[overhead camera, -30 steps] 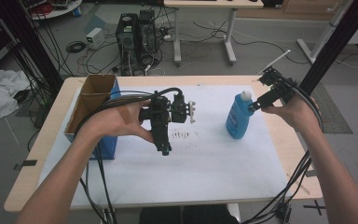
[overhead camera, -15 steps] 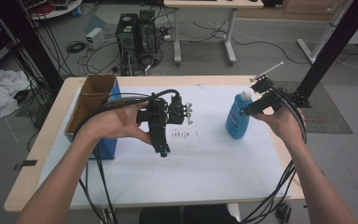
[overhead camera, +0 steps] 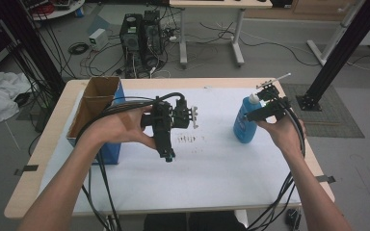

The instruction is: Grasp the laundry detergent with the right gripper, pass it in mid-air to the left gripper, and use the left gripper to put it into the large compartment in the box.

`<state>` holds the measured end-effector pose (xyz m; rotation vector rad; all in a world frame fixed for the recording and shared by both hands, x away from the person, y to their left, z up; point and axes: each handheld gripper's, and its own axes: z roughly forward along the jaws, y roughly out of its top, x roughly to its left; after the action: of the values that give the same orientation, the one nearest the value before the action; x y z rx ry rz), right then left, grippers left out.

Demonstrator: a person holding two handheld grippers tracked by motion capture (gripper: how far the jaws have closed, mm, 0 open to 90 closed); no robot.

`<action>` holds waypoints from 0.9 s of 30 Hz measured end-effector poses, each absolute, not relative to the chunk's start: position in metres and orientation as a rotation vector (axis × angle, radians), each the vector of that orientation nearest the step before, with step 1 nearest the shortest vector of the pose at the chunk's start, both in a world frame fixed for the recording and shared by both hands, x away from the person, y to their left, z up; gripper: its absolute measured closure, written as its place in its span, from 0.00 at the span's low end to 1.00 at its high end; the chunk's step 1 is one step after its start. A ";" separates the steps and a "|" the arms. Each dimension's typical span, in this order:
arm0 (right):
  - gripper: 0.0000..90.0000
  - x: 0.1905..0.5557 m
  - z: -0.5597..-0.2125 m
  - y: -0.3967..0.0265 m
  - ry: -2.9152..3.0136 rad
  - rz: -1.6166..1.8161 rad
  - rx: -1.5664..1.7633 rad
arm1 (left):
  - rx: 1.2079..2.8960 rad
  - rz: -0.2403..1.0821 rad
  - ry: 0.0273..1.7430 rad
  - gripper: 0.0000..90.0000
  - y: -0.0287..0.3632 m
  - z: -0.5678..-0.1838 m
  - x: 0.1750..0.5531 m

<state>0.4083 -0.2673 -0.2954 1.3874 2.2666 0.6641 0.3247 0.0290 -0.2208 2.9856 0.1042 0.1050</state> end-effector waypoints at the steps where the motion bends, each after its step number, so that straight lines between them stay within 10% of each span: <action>1: 0.13 0.408 -0.301 -0.267 2.247 0.682 1.397 | 2.986 0.100 0.104 0.17 0.030 -0.221 0.325; 27: 0.13 0.420 -0.325 -0.262 2.208 0.717 1.438 | 2.988 0.097 0.126 0.17 0.033 -0.223 0.327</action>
<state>0.4197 -0.2619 -0.3246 1.4378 2.2084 0.7172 0.3273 0.0334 -0.2231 2.9878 0.1256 0.0970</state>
